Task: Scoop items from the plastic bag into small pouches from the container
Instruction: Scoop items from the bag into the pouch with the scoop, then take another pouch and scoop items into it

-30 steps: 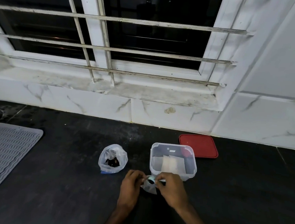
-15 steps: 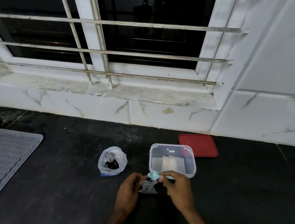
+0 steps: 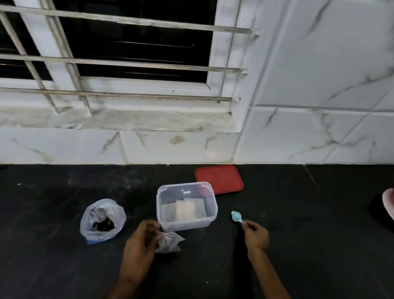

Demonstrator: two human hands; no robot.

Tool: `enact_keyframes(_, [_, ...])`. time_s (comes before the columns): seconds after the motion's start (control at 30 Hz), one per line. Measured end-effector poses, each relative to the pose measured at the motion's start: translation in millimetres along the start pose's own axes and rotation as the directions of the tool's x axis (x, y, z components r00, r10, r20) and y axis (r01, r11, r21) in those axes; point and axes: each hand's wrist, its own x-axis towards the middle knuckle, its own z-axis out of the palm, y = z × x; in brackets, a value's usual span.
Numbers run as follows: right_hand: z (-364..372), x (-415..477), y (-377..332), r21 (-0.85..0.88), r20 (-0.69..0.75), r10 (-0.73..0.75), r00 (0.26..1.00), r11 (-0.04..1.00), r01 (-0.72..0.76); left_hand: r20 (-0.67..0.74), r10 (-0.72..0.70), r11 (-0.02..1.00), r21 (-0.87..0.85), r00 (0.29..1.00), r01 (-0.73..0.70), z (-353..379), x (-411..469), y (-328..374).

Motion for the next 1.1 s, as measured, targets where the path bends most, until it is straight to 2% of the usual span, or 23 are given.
enact_keyframes(0.07, [-2,1,1,-0.214,-0.011,-0.087,0.996,0.973,0.083,-0.012,0.023,1.000,-0.009,1.000,-0.023,5,2,9])
enact_keyframes(0.13, [-5,-6,-3,-0.453,-0.043,-0.194,0.980,0.878,0.153,-0.039,0.036,0.999,-0.008,0.999,-0.037,9,3,16])
enact_keyframes(0.17, [-6,-13,-9,-0.484,-0.057,-0.255,0.965,0.853,0.197,-0.053,0.046,0.999,-0.006,0.998,-0.046,10,5,19])
enact_keyframes(0.23, [-6,-38,-29,-0.345,0.024,-0.413,0.911,0.851,0.395,-0.076,0.062,0.998,-0.004,0.995,-0.063,13,7,23])
enact_keyframes(0.27, [-5,-54,-41,-0.183,0.118,-0.481,0.869,0.849,0.495,-0.085,0.073,0.997,-0.007,0.994,-0.074,14,9,24])
enact_keyframes(0.33, [0,-92,-62,0.043,0.378,-0.545,0.748,0.818,0.574,-0.092,0.087,0.996,-0.014,0.992,-0.089,16,10,26])
enact_keyframes(0.37, [4,-106,-67,0.091,0.479,-0.571,0.667,0.788,0.609,-0.091,0.091,0.995,-0.021,0.992,-0.094,17,9,27])
enact_keyframes(0.43, [14,-121,-71,0.073,0.591,-0.598,0.541,0.708,0.703,-0.090,0.108,0.993,-0.032,0.990,-0.111,18,9,28])
enact_keyframes(0.5, [22,-125,-73,0.024,0.613,-0.626,0.483,0.625,0.780,-0.094,0.128,0.990,-0.042,0.987,-0.132,18,9,27])
enact_keyframes(0.6, [28,-123,-76,0.009,0.597,-0.654,0.465,0.585,0.811,-0.120,0.133,0.988,-0.059,0.984,-0.141,16,9,29])
enact_keyframes(0.73, [33,-126,-77,-0.037,0.609,-0.686,0.399,0.478,0.878,-0.090,0.108,0.984,-0.133,0.990,-0.119,12,6,28])
enact_keyframes(0.87, [35,-132,-79,-0.042,0.589,-0.715,0.377,0.439,0.898,0.137,0.086,0.963,-0.265,0.987,-0.047,6,3,28])
enact_keyframes(0.93, [34,-133,-82,-0.079,0.581,-0.724,0.372,0.405,0.911,0.208,0.062,0.962,-0.274,0.976,-0.003,6,3,29])
enact_keyframes(1.03, [29,-132,-90,-0.158,0.594,-0.725,0.348,0.318,0.935,0.141,0.028,0.961,-0.277,0.990,0.012,5,4,28])
enact_keyframes(1.1, [24,-129,-98,-0.214,0.627,-0.692,0.359,0.290,0.933,0.093,0.006,0.965,-0.262,0.996,0.019,4,6,27])
